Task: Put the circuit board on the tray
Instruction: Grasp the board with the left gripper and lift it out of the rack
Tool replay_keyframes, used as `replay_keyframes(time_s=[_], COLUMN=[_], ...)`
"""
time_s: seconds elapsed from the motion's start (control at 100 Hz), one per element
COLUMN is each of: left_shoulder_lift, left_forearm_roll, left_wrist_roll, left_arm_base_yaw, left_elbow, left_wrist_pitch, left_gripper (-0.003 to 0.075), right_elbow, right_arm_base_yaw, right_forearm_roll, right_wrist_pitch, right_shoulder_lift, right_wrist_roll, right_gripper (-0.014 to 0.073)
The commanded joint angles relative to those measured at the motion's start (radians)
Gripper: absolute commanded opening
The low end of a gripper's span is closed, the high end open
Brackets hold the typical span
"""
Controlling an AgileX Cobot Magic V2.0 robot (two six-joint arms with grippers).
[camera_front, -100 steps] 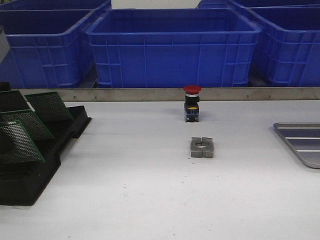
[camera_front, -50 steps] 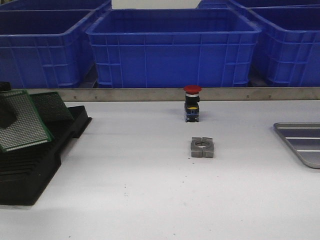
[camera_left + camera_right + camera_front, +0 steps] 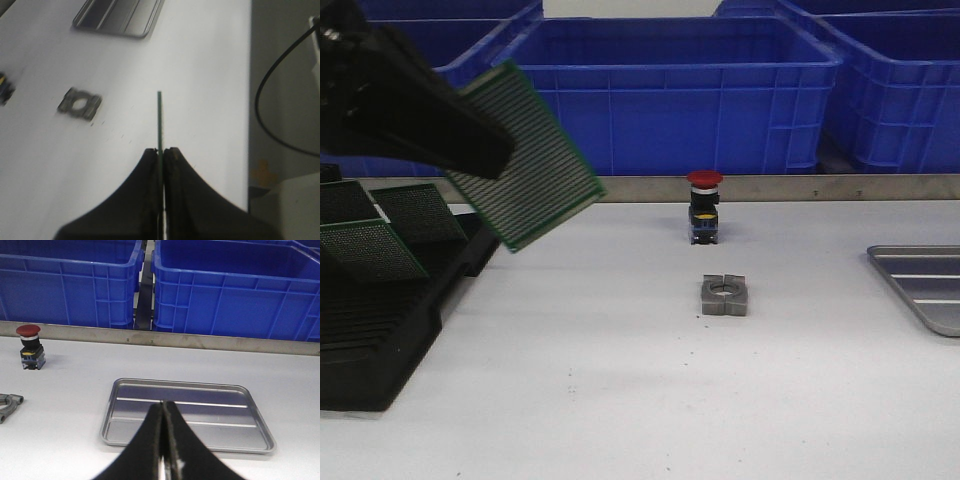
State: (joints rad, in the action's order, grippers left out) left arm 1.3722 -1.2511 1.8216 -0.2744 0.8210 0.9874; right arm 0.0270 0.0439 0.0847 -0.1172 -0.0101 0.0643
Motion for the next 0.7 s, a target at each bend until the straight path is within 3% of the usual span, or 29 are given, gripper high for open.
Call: replay_keyframes(time_s=[0.0, 0.2, 0.37, 0.69], left_shoulder_lift=[-0.032, -0.015, 0.037, 0.049], left_forearm_roll=[-0.145, -0.163, -0.169, -0.173], left_wrist_roll=[-0.008, -0.008, -0.008, -0.008], left_arm_base_yaw=[-0.078, -0.206, -0.240, -0.240], left_elbow=[0.025, 0.025, 0.025, 0.025], left_wrist_pitch=[0.025, -0.057, -0.056, -0.048], left_gripper=[-0.0017, -0.0017, -0.0017, -0.0017], right_elbow=[0.002, 0.002, -0.024, -0.297], right_arm_base_yaw=[0.005, 0.005, 0.003, 0.003], right_forearm_roll=[0.011, 0.011, 0.010, 0.007], right_wrist_pitch=[0.103, 0.110, 0.090, -0.318], right_shoulder_lift=[-0.020, -0.020, -0.020, 0.108], right_wrist_roll=[-0.001, -0.001, -0.001, -0.001], right_gripper=[-0.0062, -0.0062, -0.0062, -0.0062])
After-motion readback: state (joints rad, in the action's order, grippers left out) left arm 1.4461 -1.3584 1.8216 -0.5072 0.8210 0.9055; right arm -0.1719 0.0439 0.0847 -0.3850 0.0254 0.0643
